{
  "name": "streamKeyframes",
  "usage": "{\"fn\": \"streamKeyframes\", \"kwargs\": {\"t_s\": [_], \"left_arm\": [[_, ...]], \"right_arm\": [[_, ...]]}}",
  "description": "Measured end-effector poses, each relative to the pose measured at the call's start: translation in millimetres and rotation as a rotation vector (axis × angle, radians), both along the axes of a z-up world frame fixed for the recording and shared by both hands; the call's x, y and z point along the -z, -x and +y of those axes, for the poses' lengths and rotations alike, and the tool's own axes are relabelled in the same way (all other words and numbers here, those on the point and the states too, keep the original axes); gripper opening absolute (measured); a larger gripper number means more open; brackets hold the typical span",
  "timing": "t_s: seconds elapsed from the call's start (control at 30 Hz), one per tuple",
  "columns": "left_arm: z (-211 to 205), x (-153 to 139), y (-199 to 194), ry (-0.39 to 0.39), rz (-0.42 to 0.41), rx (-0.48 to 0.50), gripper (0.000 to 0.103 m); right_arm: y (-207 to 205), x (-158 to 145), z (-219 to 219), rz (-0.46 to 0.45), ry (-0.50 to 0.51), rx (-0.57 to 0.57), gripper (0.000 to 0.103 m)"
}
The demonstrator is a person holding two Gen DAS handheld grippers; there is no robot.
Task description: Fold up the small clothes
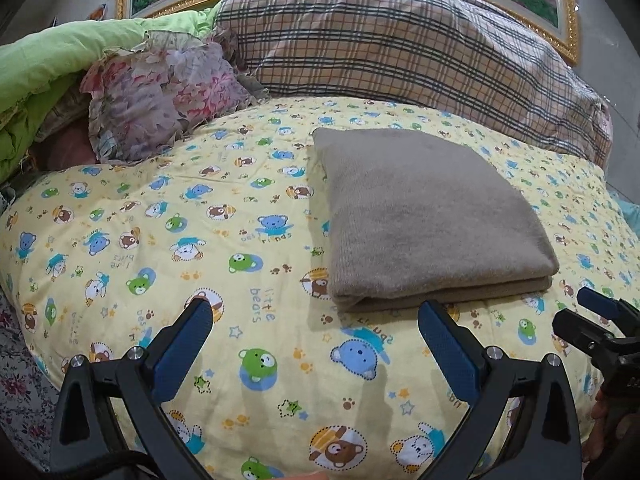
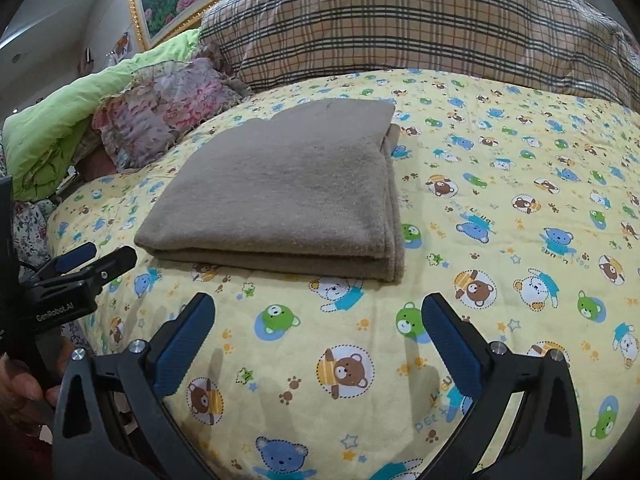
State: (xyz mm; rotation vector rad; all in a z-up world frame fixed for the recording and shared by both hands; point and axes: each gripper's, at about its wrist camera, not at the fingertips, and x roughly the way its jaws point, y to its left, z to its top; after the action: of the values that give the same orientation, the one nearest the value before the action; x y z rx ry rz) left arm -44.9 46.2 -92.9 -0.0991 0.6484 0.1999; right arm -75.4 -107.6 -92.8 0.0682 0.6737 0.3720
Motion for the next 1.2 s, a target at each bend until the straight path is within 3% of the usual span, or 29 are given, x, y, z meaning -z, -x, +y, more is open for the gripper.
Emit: {"fn": "streamKeyframes", "kwargs": {"t_s": [1.2], "left_arm": [[2.2, -0.6, -5.8, -0.004, 0.026, -0.003, 0.103]], "right_arm": [[-14.5, 0.9, 8.9, 0.0, 0.006, -0.042, 0.103]]}}
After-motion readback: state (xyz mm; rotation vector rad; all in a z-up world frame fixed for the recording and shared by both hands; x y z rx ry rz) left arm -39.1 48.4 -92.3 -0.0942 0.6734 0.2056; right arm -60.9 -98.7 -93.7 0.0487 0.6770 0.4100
